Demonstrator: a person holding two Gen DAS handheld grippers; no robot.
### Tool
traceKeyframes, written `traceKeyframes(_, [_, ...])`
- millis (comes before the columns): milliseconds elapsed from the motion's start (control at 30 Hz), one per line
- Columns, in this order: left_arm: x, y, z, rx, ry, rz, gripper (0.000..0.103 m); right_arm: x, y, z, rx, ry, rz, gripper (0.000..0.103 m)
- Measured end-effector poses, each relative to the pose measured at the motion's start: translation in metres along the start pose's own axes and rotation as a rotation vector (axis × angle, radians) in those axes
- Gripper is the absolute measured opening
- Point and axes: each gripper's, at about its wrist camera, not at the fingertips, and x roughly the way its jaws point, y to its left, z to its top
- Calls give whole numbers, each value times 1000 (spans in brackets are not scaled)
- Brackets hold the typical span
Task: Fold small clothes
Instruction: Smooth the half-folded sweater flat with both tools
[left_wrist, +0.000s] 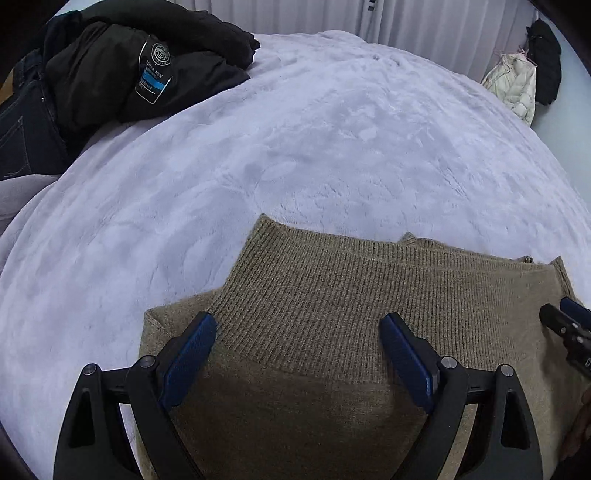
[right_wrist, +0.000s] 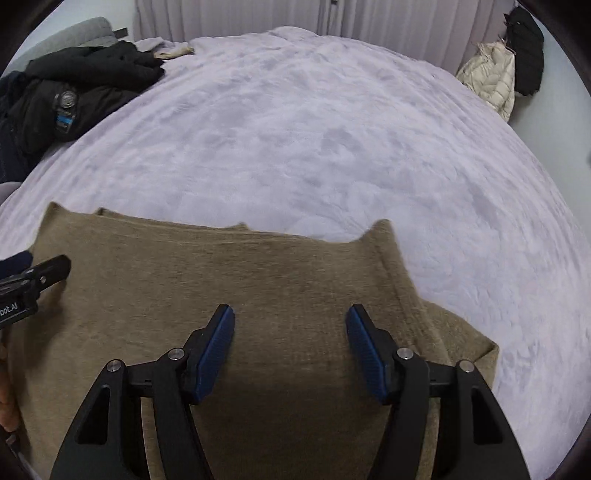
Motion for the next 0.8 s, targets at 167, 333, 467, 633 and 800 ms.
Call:
traceKeyframes(167, [-2, -4, -5, 27, -40, 36, 92, -5, -20, -8, 36, -39, -44, 67])
traceKeyframes(333, [-37, -24, -10, 86, -88, 97, 92, -27, -7, -9, 4, -52, -108, 69])
traceKeyframes(467, [-72, -31, -30, 65, -116, 40, 92, -70, 36, -28, -113, -117, -57, 79])
traceKeyframes(633, [-74, -35, -58, 73, -80, 70, 92, -69, 84, -56, -208, -50, 11, 79])
traceKeyframes(800, [-60, 5, -77, -19, -27, 50, 99, -52, 38, -71, -71, -4, 56, 81])
